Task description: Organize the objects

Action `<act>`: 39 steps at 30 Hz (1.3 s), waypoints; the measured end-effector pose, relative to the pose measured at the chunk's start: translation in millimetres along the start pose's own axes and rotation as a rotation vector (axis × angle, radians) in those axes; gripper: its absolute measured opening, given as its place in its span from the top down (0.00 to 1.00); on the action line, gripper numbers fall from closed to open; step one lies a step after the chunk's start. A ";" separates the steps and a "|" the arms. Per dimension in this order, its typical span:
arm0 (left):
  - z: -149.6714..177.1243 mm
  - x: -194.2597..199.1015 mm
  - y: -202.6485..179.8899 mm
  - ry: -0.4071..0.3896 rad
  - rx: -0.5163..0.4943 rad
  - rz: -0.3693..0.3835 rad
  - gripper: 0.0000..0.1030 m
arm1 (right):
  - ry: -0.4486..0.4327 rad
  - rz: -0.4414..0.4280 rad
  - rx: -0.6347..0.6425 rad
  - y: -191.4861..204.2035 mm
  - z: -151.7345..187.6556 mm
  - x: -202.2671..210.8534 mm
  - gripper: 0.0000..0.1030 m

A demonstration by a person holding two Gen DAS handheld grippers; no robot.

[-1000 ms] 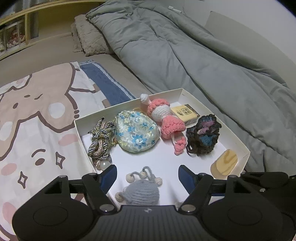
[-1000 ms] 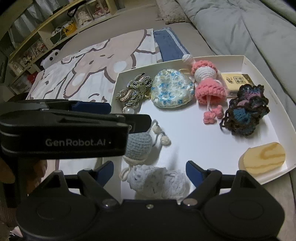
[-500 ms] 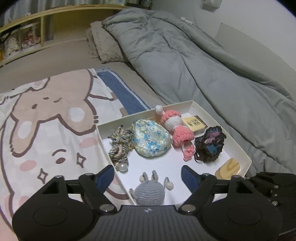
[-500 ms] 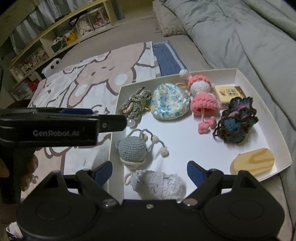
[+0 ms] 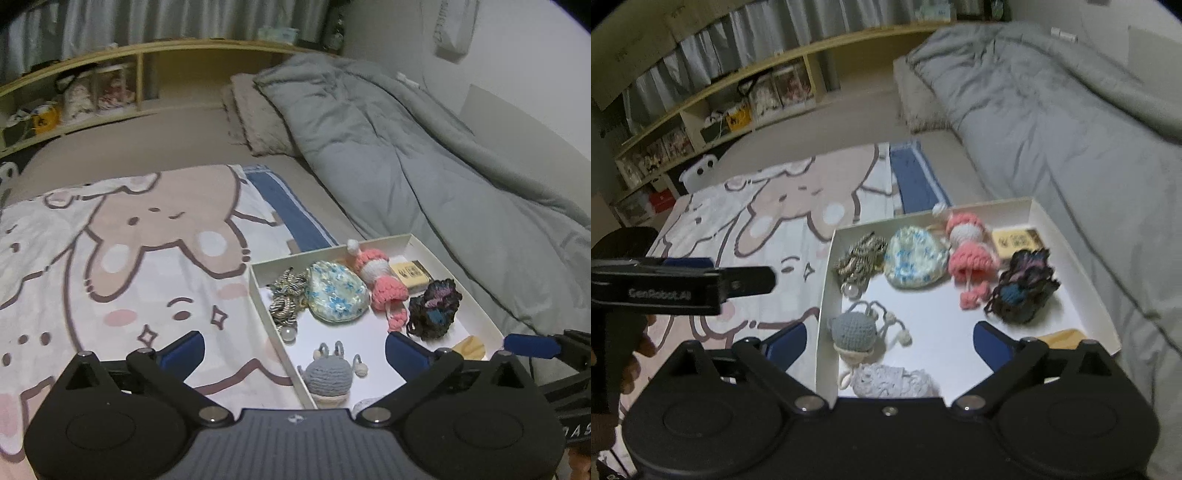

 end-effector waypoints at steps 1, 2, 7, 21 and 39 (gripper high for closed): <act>0.6 5.9 1.5 -0.007 0.007 -0.005 0.00 | -0.007 0.002 0.000 -0.5 0.4 4.2 0.01; 1.7 10.9 3.1 -0.012 0.012 -0.012 0.00 | -0.015 0.003 0.000 -0.6 0.5 8.5 0.00; 10.7 33.6 6.3 -0.027 -0.004 -0.051 0.00 | -0.045 0.041 0.008 -5.9 5.0 28.1 0.00; 46.3 68.0 7.1 -0.052 -0.021 -0.067 0.00 | -0.067 0.119 -0.022 -26.8 34.9 60.8 0.00; 80.5 61.6 3.3 -0.025 -0.049 -0.094 0.00 | -0.081 0.196 -0.022 -26.0 67.4 67.1 0.00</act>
Point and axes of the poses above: each gripper's, at about its wrist camera, not at the fingertips, and x roughly against the way its jaws point, y to its left, z to its underside, the point moved 9 cm from there along -x, roughly the way its jaws point, and after that the axes turned 1 degree about y, right-handed, at the moved point
